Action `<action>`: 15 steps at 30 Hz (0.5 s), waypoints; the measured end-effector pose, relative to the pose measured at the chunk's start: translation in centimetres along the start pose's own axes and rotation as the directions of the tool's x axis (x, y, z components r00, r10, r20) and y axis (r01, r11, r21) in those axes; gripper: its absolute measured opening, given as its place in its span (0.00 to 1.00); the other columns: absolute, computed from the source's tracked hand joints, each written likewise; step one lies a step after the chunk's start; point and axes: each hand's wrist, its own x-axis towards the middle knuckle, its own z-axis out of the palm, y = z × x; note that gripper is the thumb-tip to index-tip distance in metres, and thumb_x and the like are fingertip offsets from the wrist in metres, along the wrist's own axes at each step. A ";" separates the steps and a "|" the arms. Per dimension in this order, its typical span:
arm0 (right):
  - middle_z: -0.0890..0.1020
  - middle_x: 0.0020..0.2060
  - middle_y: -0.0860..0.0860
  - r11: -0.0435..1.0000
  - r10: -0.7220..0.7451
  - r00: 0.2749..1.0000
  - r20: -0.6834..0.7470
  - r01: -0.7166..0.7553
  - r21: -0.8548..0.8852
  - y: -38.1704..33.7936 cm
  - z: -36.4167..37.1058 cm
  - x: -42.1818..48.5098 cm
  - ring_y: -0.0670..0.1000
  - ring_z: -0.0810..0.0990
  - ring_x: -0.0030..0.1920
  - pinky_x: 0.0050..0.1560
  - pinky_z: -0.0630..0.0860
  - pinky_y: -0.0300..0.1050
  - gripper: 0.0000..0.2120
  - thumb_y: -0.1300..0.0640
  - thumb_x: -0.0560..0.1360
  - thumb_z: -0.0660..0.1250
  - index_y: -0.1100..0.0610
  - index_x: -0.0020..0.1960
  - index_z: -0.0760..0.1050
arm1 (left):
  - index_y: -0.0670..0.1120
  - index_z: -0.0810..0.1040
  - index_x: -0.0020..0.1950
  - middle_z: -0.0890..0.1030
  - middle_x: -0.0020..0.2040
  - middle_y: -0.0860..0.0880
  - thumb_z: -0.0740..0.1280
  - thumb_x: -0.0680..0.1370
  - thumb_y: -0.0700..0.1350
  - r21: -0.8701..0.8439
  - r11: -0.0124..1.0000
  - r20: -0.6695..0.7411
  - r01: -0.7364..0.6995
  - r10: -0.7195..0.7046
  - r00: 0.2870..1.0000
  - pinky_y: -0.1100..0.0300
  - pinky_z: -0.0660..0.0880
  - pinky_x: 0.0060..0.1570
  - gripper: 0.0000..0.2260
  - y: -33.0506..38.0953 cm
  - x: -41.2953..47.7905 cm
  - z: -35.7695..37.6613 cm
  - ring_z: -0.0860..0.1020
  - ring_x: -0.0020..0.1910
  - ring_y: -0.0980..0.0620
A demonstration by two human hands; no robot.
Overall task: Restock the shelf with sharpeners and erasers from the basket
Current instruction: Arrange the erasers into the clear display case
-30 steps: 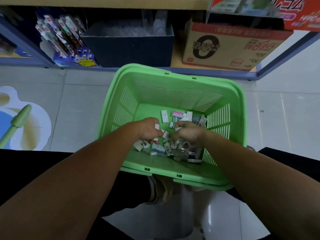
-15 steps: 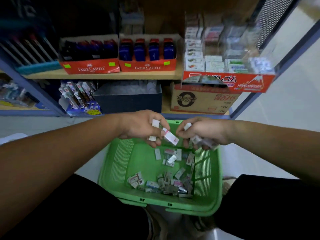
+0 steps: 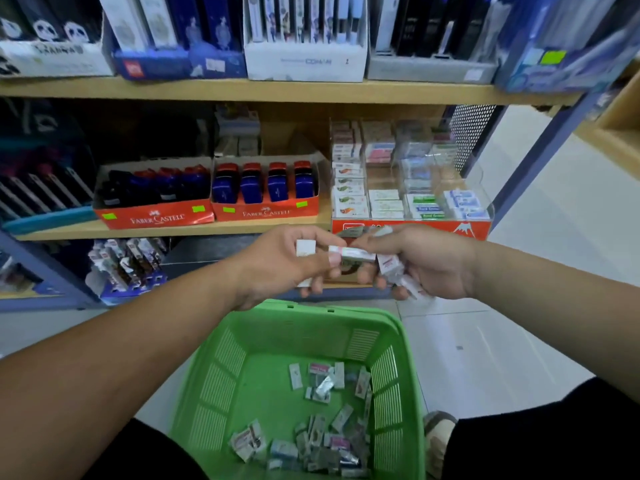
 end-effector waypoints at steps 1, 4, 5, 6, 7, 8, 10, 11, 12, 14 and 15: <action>0.85 0.43 0.55 1.000 -0.013 1.000 0.001 0.013 0.001 -0.1 -0.4 0.2 0.49 0.77 0.33 0.28 0.67 0.40 0.09 0.49 0.83 0.65 0.52 0.54 0.82 | 0.41 0.81 0.59 0.84 0.41 0.41 0.69 0.82 0.43 0.001 1.000 -0.014 0.000 0.000 1.000 0.57 0.73 0.30 0.08 0.0 0.4 -0.1 0.76 0.31 0.50; 0.87 0.50 0.59 0.997 -0.077 0.997 -0.015 0.077 0.021 -0.6 -1.3 0.6 0.50 0.77 0.33 0.29 0.66 0.41 0.09 0.50 0.80 0.68 0.54 0.55 0.82 | 0.40 0.80 0.57 0.85 0.42 0.38 0.67 0.83 0.46 -0.047 0.999 -0.033 0.022 -0.024 0.999 0.58 0.70 0.28 0.10 0.2 1.4 -0.4 0.75 0.28 0.50; 0.87 0.50 0.60 0.996 -0.086 0.996 -0.023 0.086 0.032 -0.6 -1.5 0.8 0.51 0.77 0.33 0.28 0.66 0.41 0.08 0.52 0.79 0.68 0.54 0.55 0.81 | 0.40 0.80 0.59 0.85 0.43 0.37 0.67 0.84 0.46 -0.068 0.997 -0.024 0.039 -0.040 0.999 0.58 0.70 0.27 0.10 0.4 1.7 -0.5 0.74 0.27 0.50; 0.87 0.49 0.60 0.995 -0.085 0.996 -0.034 0.087 0.040 -0.6 -1.7 1.0 0.51 0.77 0.33 0.28 0.66 0.41 0.07 0.53 0.80 0.68 0.54 0.55 0.80 | 0.40 0.79 0.60 0.85 0.43 0.37 0.66 0.84 0.46 -0.092 0.994 -0.011 0.056 -0.058 0.998 0.59 0.70 0.27 0.11 0.5 2.0 -0.6 0.74 0.26 0.50; 0.87 0.48 0.60 0.995 -0.083 0.995 -0.048 0.085 0.043 -0.5 -2.0 1.3 0.51 0.77 0.32 0.28 0.66 0.41 0.07 0.54 0.81 0.68 0.55 0.57 0.80 | 0.41 0.79 0.62 0.85 0.44 0.37 0.66 0.84 0.46 -0.118 0.990 0.003 0.072 -0.072 0.997 0.59 0.70 0.27 0.12 0.6 2.3 -0.7 0.74 0.26 0.50; 0.87 0.46 0.59 0.996 -0.079 0.995 -0.063 0.081 0.041 -0.5 -2.3 1.6 0.51 0.77 0.32 0.29 0.67 0.41 0.09 0.54 0.82 0.67 0.57 0.59 0.79 | 0.41 0.78 0.64 0.85 0.45 0.37 0.66 0.84 0.46 -0.142 0.987 0.010 0.081 -0.080 0.997 0.59 0.70 0.26 0.12 0.6 2.6 -0.7 0.74 0.26 0.50; 0.86 0.42 0.57 0.998 -0.060 0.995 -0.080 0.062 0.029 -0.6 -2.8 1.9 0.50 0.77 0.31 0.28 0.67 0.41 0.12 0.53 0.82 0.66 0.59 0.61 0.79 | 0.42 0.80 0.63 0.85 0.45 0.39 0.67 0.83 0.45 -0.140 0.988 -0.017 0.071 -0.074 0.997 0.60 0.69 0.26 0.11 0.7 3.2 -0.9 0.74 0.26 0.50; 0.86 0.40 0.57 0.998 -0.051 0.995 -0.080 0.053 0.029 -0.7 -3.1 2.1 0.50 0.77 0.31 0.27 0.67 0.40 0.12 0.52 0.82 0.66 0.59 0.60 0.79 | 0.44 0.81 0.62 0.85 0.45 0.40 0.69 0.82 0.44 -0.109 0.993 -0.045 0.054 -0.059 0.997 0.60 0.69 0.26 0.10 0.8 3.4 -0.9 0.73 0.27 0.50; 0.85 0.39 0.56 0.998 -0.044 0.996 -0.079 0.047 0.035 -0.8 -3.3 2.3 0.49 0.77 0.31 0.27 0.67 0.40 0.12 0.52 0.82 0.66 0.59 0.59 0.80 | 0.47 0.83 0.60 0.85 0.45 0.41 0.71 0.81 0.43 -0.076 0.996 -0.069 0.037 -0.042 0.997 0.59 0.70 0.26 0.09 0.9 3.7 -0.8 0.73 0.27 0.50; 0.85 0.39 0.56 0.998 -0.034 0.997 -0.074 0.038 0.054 -1.0 -3.6 2.6 0.49 0.78 0.31 0.27 0.68 0.40 0.12 0.51 0.82 0.67 0.59 0.57 0.80 | 0.49 0.84 0.57 0.84 0.41 0.45 0.75 0.77 0.43 -0.049 0.999 -0.095 0.022 -0.027 0.995 0.59 0.69 0.26 0.09 0.9 4.3 -0.6 0.74 0.27 0.51; 0.85 0.39 0.55 0.998 -0.030 0.997 -0.074 0.034 0.059 -1.0 -3.8 2.8 0.49 0.78 0.32 0.27 0.69 0.40 0.12 0.51 0.82 0.67 0.59 0.56 0.81 | 0.48 0.84 0.56 0.83 0.39 0.48 0.77 0.76 0.42 -0.051 0.998 -0.105 0.022 -0.027 0.994 0.60 0.69 0.26 0.09 1.0 4.6 -0.5 0.74 0.27 0.52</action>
